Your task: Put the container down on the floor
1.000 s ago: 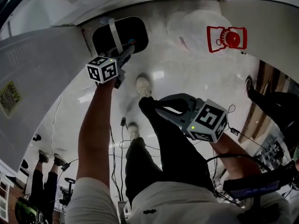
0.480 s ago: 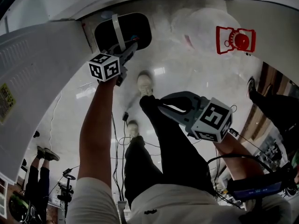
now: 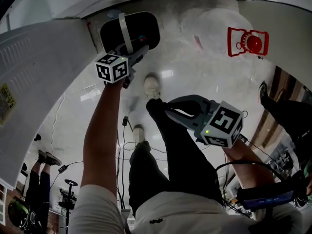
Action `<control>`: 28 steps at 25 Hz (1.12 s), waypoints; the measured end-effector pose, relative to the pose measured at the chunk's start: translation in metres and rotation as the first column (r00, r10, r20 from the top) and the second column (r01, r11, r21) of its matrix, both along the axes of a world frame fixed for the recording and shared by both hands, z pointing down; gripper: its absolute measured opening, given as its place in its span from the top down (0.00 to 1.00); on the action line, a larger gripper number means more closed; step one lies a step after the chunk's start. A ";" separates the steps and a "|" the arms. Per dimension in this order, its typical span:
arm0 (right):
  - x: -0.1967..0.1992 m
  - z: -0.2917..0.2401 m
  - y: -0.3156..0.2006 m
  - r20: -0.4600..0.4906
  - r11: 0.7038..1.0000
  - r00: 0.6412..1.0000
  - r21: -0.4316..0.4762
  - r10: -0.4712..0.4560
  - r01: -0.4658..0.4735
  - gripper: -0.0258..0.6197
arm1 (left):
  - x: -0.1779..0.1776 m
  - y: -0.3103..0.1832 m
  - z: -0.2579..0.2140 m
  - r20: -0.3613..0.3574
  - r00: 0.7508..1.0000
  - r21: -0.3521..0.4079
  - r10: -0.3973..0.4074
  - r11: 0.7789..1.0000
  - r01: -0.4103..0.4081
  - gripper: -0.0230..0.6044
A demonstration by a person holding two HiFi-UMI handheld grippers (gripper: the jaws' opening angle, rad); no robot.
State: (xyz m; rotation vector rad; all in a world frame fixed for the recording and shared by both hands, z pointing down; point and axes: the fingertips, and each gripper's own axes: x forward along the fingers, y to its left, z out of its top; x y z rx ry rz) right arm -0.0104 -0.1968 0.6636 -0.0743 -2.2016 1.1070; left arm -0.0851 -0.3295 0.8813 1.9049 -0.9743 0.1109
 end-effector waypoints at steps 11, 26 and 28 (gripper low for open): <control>0.001 0.006 0.001 -0.014 1.000 1.000 0.006 -0.016 0.016 0.92 | -0.013 0.009 -0.001 0.041 0.999 -0.020 -0.033 0.999 0.034 0.51; -0.011 -0.034 0.038 -0.053 0.990 0.993 0.091 -0.102 0.106 0.92 | -0.039 0.083 -0.086 0.053 0.990 -0.009 -0.131 0.991 0.131 0.46; -0.006 -0.043 0.049 -0.063 0.988 0.993 0.103 -0.104 0.110 0.92 | -0.036 0.102 -0.106 0.037 0.989 -0.008 -0.146 0.989 0.146 0.47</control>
